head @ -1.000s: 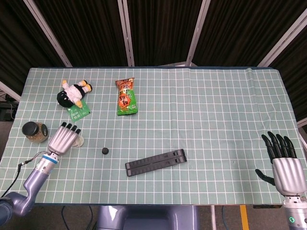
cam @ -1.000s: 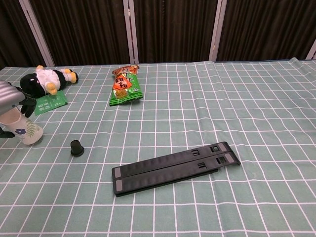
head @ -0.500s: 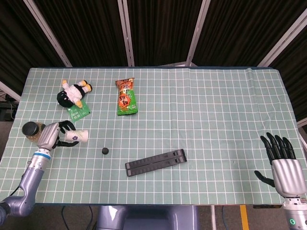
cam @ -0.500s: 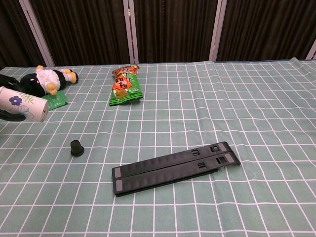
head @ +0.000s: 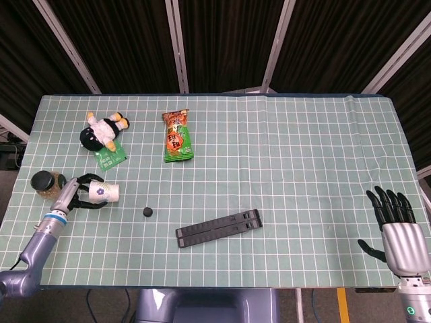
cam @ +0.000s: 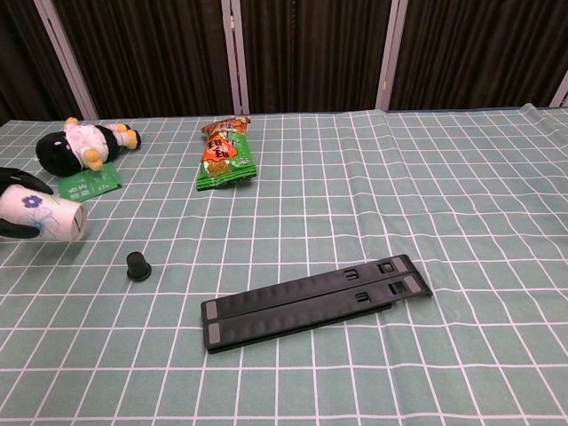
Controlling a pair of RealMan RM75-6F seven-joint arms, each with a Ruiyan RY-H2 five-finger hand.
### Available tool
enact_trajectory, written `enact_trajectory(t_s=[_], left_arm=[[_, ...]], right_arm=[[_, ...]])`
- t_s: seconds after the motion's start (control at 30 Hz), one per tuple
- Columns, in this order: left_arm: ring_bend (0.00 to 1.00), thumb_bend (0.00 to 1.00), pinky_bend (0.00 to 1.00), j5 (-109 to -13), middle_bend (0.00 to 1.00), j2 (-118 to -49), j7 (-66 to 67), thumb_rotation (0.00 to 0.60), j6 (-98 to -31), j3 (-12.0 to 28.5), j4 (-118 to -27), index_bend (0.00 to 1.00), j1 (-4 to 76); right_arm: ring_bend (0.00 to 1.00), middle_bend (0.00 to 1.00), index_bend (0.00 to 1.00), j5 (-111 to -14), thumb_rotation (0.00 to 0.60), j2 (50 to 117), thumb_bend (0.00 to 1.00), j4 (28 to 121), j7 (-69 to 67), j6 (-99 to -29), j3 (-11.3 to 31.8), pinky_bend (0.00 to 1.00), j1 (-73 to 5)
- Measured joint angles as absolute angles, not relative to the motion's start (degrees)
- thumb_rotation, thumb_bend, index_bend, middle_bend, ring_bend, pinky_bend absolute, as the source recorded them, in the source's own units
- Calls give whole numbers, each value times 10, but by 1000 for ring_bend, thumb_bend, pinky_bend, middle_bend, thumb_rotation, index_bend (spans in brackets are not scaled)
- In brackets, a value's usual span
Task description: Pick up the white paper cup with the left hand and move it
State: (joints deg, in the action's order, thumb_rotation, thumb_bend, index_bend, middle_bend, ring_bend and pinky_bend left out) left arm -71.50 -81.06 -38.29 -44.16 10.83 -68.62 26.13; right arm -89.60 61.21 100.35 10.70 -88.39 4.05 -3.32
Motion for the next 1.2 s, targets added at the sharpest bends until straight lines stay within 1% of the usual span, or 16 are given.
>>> enact_trajectory(t_s=[0.07,0.27,0.33,0.47,0.67,0.87,1.0,1.1,1.2], left_arm=[[0,0,0,-725,0,-811,-378,600,-452,105,-682,0,261],[0,0,0,-775,0,-806,-341,600,-519,92,-680,0,257],[0,0,0,-794,0,-800,-313,600,-541,86,-684,0,257],[0,0,0,-817,0,-787,-236,600,-561,74,-697,22,258],[0,0,0,-840,0,-781,-51,600,-593,65,-709,23,260],[0,0,0,-828,0,-797,202,600,-607,65,-724,45,267],[0,0,0,-799,0,-823,363,600,-605,68,-729,51,277],[0,0,0,-775,0,-849,440,600,-602,68,-726,54,288],[0,0,0,-759,0,-878,485,600,-601,69,-707,64,299]], right_arm=[[0,0,0,-894,600,612,0,1004,107,-883,41,0,-34],[0,0,0,-894,600,613,0,1006,110,-882,41,0,-34],[0,0,0,-894,600,613,0,1007,110,-881,40,0,-34],[0,0,0,-895,600,612,0,1008,109,-881,39,0,-35],[0,0,0,-897,600,611,0,1009,108,-880,38,0,-35],[0,0,0,-895,600,607,0,1009,100,-880,39,0,-35],[0,0,0,-891,600,602,0,1008,89,-880,41,0,-35],[0,0,0,-886,600,600,0,1006,83,-877,43,0,-36],[0,0,0,-884,600,599,0,1005,80,-876,44,0,-36]])
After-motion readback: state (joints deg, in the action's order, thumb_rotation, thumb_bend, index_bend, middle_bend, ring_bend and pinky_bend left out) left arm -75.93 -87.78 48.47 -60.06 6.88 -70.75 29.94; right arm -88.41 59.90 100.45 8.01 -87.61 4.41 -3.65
